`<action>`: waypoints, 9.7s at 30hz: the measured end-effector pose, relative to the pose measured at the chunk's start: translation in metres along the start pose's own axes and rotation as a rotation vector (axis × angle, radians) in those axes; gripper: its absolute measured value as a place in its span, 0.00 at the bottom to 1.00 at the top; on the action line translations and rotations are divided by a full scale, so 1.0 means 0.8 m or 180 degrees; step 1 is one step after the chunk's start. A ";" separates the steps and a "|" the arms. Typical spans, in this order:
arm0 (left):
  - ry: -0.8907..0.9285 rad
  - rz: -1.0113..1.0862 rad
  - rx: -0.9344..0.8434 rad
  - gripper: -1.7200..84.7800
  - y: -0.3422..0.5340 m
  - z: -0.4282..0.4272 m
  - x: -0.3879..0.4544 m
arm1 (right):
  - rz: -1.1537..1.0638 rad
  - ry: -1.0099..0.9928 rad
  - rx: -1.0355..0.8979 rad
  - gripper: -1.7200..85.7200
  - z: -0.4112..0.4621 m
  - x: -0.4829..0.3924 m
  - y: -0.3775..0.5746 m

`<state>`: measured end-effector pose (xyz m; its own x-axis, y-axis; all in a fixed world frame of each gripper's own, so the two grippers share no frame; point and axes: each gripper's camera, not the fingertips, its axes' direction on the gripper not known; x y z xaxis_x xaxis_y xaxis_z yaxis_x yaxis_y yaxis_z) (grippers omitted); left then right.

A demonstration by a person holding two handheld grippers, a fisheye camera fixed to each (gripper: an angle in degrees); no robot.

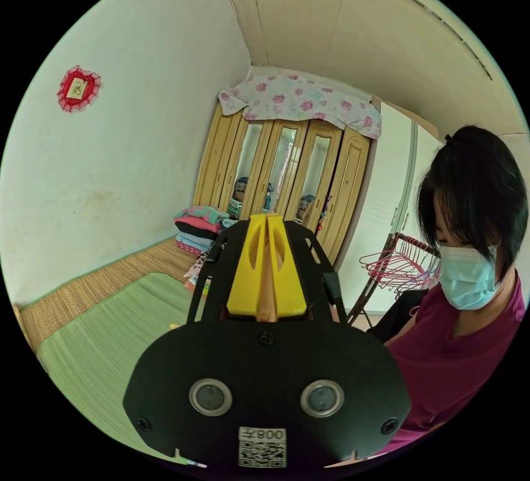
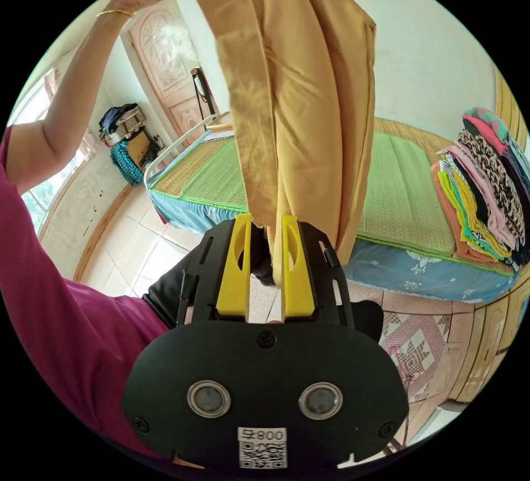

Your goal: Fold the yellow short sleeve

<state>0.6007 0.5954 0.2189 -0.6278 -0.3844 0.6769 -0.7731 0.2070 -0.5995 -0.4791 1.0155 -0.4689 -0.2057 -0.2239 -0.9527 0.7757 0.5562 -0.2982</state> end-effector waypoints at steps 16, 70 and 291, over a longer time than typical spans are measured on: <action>0.0018 0.0104 0.0069 0.02 -0.002 -0.041 0.028 | 0.0342 0.0655 -0.0187 0.12 0.039 0.015 0.013; -0.0429 -0.0197 0.0083 0.02 0.090 -0.108 0.079 | 0.0059 0.0250 -0.0367 0.07 0.038 0.111 -0.007; -0.3317 -0.3141 -0.2004 0.03 0.807 -0.180 -0.220 | -0.1252 -0.0326 -0.1162 0.06 1.289 -0.243 -0.412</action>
<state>0.1988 0.9266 -0.2257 0.2606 -0.9634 -0.0625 -0.9043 -0.2663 0.3336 -0.0794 0.0509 -0.1242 -0.3651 -0.5378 -0.7599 0.3908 0.6523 -0.6494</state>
